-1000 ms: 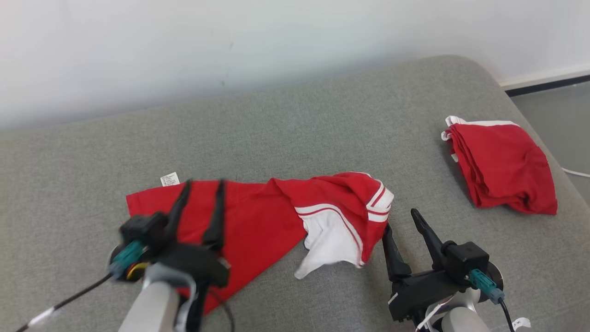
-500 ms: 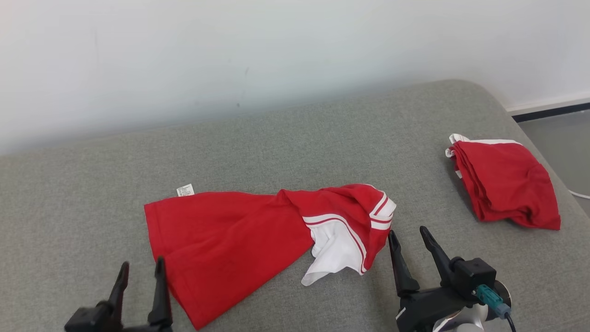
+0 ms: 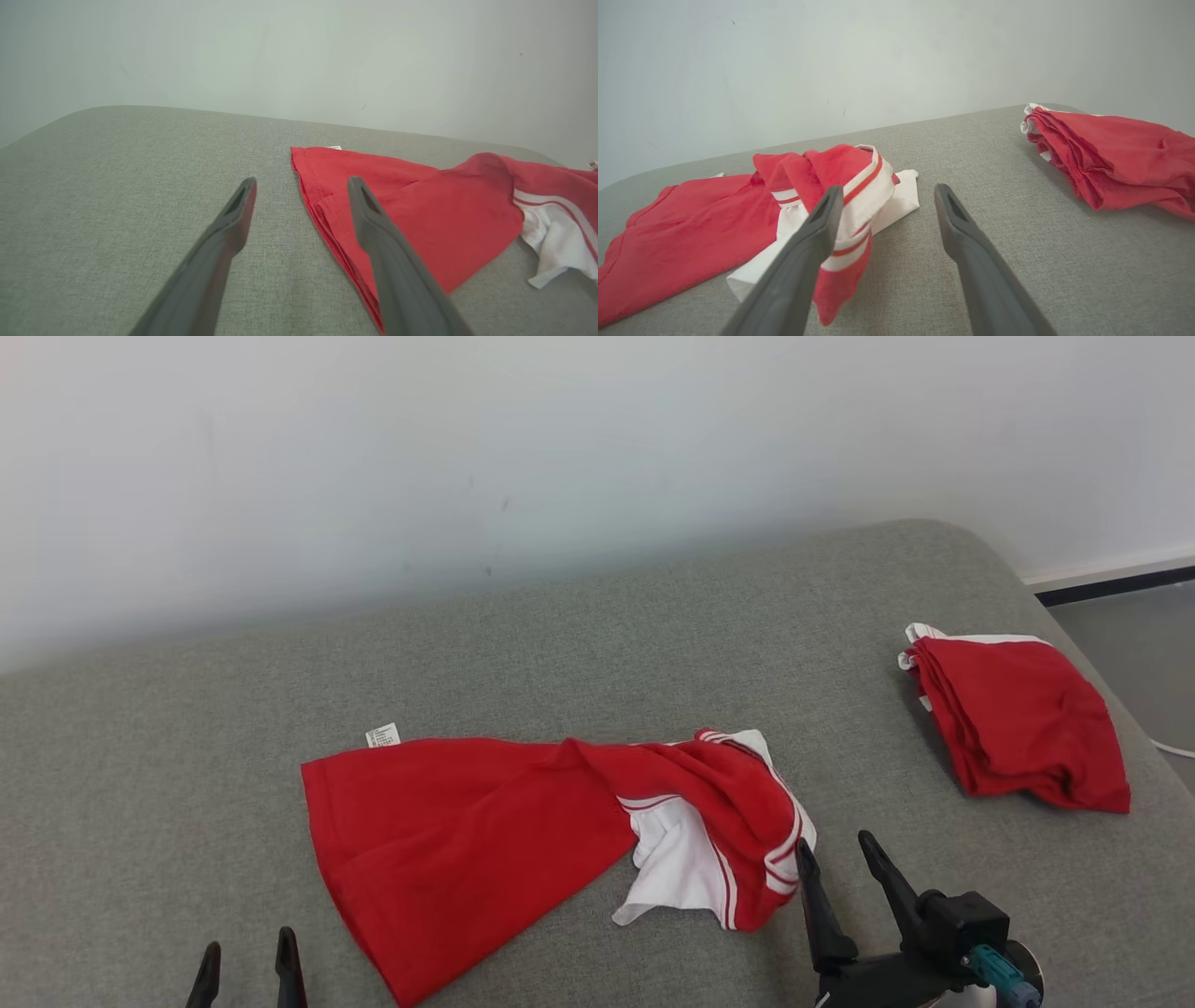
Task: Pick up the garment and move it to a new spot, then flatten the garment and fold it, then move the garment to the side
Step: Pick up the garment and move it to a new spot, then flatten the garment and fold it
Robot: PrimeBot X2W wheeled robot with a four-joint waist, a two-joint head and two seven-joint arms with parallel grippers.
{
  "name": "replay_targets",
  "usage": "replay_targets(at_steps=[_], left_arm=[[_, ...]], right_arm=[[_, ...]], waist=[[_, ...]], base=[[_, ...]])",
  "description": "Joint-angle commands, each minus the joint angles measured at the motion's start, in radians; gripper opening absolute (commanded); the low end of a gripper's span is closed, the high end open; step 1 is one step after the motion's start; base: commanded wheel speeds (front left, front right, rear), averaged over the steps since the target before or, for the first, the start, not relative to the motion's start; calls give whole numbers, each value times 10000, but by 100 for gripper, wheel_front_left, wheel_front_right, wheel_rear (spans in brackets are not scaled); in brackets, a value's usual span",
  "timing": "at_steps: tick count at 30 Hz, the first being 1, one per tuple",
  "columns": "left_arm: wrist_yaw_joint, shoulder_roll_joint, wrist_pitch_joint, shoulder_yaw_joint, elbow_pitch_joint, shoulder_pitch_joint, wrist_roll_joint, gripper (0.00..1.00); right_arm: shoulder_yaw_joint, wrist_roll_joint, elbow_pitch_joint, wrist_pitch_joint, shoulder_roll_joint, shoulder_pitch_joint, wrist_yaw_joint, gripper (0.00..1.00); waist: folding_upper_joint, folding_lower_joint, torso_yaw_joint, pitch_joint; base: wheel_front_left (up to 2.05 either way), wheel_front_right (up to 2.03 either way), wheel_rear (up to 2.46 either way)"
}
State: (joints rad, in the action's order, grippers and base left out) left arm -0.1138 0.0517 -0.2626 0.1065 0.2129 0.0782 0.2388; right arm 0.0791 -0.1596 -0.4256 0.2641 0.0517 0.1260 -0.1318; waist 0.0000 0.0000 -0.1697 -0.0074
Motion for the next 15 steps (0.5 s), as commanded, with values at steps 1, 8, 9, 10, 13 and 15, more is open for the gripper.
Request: replay_targets(at_steps=[1,8,9,10,13,15], left_arm=[[40,-19,-31,41,-52,147,-20,100],[217,-19,-31,-153,-216,265,64,100],[235,-19,-31,-195,-256,274,68,100],[249,-19,-31,-227,-268,295,71,100],[318,-20,-31,-317,-331,330,92,100],[331,-20,-31,-370,-355,342,92,100]], right_arm=[[-17,57,10,-3,-23,-125,25,100],[-34,138,-58,-3,-23,-217,25,100],[-29,146,-63,-3,-23,-211,25,100],[-28,151,-65,-3,-23,-204,25,100],[-12,151,-60,-3,-23,-204,25,100],[9,163,-43,-3,-23,-236,25,100]], waist=[[0,0,3,-33],[0,0,15,-146],[0,0,18,-157],[0,0,22,-167],[0,0,36,-187],[0,0,50,-186]], base=[[0,0,0],[0,0,0],[0,0,0],[0,0,0],[0,0,0],[0,0,0]])
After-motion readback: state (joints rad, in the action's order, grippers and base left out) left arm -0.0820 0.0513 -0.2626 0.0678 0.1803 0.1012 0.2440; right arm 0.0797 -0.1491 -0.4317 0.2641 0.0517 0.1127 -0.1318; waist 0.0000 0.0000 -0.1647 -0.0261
